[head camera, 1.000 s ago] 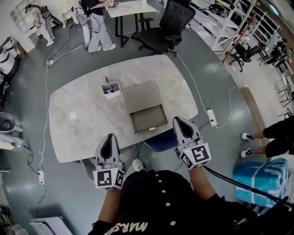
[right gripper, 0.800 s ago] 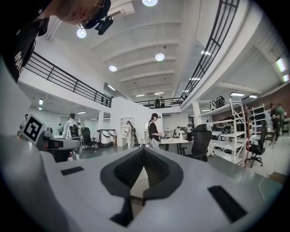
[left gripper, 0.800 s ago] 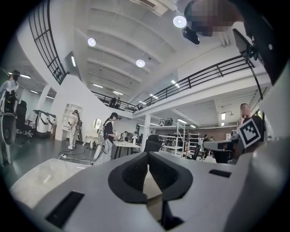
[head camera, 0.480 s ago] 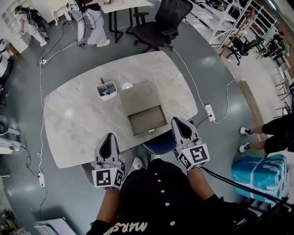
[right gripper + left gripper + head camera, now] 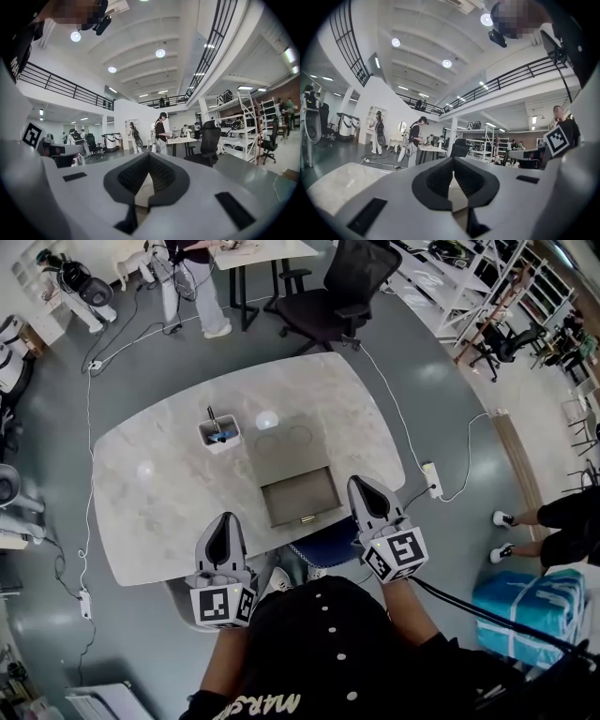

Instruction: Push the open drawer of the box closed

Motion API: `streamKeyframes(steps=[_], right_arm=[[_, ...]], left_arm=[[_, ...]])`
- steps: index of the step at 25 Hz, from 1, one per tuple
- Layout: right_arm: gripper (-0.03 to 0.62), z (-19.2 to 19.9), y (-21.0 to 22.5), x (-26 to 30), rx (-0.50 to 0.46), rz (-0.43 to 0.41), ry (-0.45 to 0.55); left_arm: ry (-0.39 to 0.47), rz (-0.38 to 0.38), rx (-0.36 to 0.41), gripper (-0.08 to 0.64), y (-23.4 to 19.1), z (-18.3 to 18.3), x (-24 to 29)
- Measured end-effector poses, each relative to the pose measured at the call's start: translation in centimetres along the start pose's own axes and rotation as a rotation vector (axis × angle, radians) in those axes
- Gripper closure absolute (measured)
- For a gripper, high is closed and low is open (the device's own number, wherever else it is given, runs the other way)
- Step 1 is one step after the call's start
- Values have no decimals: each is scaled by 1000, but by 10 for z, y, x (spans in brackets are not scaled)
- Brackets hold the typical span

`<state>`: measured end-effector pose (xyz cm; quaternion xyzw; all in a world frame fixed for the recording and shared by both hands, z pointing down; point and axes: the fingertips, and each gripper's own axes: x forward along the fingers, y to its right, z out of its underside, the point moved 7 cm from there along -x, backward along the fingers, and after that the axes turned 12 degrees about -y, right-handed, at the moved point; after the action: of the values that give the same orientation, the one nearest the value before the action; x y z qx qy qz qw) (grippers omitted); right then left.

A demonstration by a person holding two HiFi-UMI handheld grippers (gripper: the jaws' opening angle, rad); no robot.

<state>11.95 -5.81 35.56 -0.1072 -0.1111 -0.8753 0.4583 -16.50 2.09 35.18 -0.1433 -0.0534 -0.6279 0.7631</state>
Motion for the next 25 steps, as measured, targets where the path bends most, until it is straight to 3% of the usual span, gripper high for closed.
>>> streamKeyframes(steps=[11,25], right_arm=[[595,51,3,41,109,6,-163],[592,216,-25,98,91,4,-682]], left_arm=[[-97,16,-17,540,-1,22,11],[-255,44,-78,540,3,84,30]])
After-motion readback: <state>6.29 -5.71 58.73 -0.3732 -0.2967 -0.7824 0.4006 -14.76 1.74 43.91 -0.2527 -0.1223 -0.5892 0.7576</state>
